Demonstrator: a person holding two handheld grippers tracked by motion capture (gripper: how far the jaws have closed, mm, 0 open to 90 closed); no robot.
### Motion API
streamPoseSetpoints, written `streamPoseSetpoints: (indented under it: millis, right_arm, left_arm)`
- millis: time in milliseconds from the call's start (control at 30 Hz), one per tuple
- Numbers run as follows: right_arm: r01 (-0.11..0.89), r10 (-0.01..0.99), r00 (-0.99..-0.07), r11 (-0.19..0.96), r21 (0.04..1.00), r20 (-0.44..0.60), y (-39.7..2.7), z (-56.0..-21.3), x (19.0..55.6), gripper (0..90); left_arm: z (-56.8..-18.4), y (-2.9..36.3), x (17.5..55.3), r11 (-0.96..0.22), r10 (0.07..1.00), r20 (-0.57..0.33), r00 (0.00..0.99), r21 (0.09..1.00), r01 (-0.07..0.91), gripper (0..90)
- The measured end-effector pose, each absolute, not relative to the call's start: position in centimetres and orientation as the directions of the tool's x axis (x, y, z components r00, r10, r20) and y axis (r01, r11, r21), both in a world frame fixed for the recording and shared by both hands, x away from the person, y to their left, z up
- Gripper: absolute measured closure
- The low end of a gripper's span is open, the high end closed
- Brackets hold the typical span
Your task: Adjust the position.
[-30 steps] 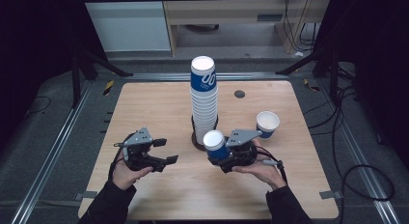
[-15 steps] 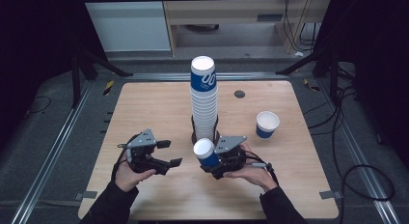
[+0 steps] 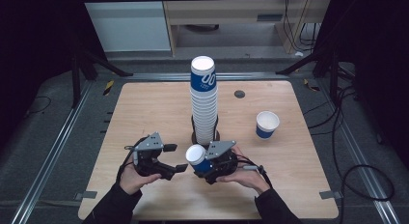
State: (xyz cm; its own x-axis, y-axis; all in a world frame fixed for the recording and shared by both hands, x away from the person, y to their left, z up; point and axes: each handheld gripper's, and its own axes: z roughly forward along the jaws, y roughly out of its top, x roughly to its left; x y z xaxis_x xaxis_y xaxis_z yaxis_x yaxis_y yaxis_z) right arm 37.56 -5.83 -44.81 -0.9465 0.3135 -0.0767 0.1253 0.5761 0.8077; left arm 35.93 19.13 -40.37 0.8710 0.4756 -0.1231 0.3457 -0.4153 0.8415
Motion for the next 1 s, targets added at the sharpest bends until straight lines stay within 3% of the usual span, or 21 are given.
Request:
streamPoseSetpoints:
  millis: [633, 1000]
  right_arm:
    - [0.075, 0.251, -0.963, 0.592, 0.802, -0.095, -3.4, -46.0, 36.7, 21.5]
    - [0.048, 0.228, -0.967, 0.595, 0.802, -0.111, -3.1, -46.0, 36.4, 21.2]
  left_arm:
    - [-41.6, 17.2, 35.6, -0.491, 0.435, -0.126, 0.891, 0.796, 0.353, 16.3]
    - [-41.9, 17.1, 35.7, -0.500, 0.438, -0.141, 0.888, 0.783, 0.371, 26.4]
